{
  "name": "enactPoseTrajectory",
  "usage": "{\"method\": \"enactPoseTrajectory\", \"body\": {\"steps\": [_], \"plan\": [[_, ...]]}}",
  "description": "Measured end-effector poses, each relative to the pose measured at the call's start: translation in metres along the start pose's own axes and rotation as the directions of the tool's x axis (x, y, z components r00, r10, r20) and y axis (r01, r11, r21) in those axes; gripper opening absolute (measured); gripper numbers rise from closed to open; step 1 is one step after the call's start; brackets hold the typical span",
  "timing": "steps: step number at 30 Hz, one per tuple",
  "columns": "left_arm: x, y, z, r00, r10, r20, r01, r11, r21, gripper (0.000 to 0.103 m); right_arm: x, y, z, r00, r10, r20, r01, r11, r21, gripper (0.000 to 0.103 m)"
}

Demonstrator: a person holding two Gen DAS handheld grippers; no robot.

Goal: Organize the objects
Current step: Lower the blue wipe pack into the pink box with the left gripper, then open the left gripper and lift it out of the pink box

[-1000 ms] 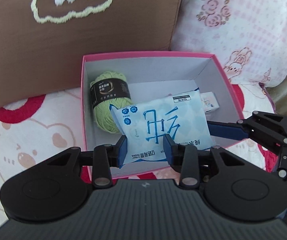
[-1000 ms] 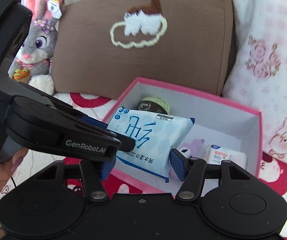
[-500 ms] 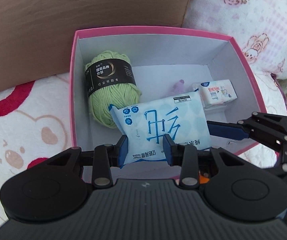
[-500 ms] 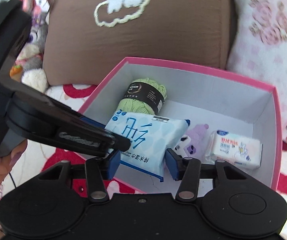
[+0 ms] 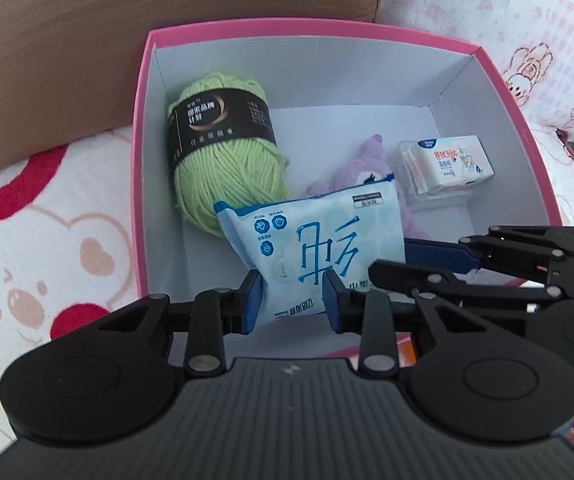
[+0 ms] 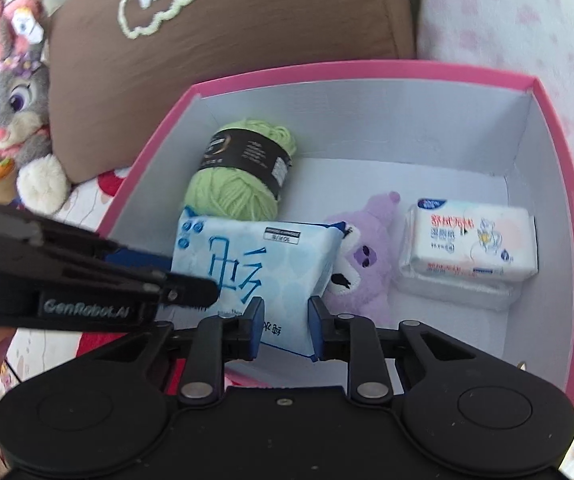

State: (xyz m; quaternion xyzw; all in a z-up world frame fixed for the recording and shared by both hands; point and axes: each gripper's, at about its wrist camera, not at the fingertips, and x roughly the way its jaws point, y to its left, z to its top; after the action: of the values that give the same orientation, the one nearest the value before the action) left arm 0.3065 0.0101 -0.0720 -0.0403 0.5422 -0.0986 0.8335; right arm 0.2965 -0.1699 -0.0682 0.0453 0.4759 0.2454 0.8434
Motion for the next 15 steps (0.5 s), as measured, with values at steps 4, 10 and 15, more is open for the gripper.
{"method": "enactPoseTrajectory", "body": {"steps": [4,10,15], "plan": [[0.003,0.000,-0.001,1.000,0.006,-0.001,-0.006,1.000,-0.005,0.031,0.005,-0.006,0.001,1.000,0.008,-0.003,-0.007,0.998,0.057,0.028],[0.011,-0.004,-0.003,0.999,0.048,0.003,-0.048,0.999,-0.001,0.030,0.015,-0.006,-0.002,1.000,-0.009,-0.024,0.011,0.995,0.098,0.028],[0.018,-0.007,-0.005,0.998,0.065,-0.003,-0.065,0.998,0.005,0.030,0.014,-0.008,-0.002,1.000,-0.005,-0.009,0.006,0.995,0.095,0.028]]}}
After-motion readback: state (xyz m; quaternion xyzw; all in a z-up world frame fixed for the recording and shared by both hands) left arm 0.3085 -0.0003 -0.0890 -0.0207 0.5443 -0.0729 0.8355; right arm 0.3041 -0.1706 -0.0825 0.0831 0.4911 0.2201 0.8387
